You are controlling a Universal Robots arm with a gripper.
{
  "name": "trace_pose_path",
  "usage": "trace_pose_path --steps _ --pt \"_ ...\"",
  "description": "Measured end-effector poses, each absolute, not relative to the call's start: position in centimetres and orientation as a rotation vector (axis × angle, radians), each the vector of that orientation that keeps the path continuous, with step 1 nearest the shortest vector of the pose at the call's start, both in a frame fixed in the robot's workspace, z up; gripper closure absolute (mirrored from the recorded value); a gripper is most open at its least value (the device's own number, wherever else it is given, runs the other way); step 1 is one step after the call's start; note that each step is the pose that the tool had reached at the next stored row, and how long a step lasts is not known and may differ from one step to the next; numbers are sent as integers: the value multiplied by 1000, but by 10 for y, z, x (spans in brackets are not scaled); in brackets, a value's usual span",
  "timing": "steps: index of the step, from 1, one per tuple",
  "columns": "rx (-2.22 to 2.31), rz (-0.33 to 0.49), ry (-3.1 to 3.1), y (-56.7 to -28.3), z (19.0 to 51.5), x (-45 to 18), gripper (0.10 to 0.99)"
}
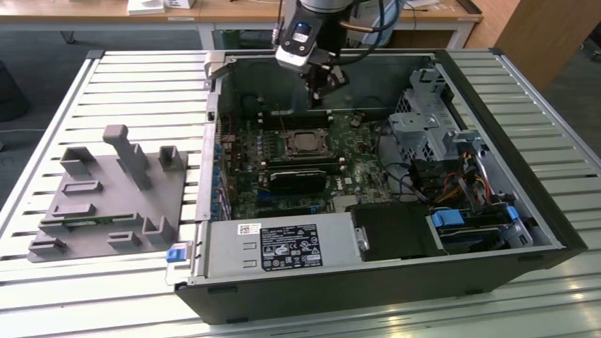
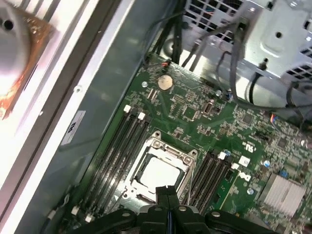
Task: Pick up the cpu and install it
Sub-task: 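Install the first cpu locking lever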
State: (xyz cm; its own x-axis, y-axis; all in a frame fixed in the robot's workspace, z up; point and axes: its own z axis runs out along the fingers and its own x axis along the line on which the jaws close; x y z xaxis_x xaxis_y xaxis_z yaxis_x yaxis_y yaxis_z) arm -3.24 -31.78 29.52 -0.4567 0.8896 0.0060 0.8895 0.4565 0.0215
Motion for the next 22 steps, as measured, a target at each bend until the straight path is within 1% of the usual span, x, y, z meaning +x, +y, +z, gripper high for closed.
trace_pose_path --steps 10,22 --pt "1387 34 2814 -318 295 -32 980" --pt "1192 35 2904 -318 295 -32 980"
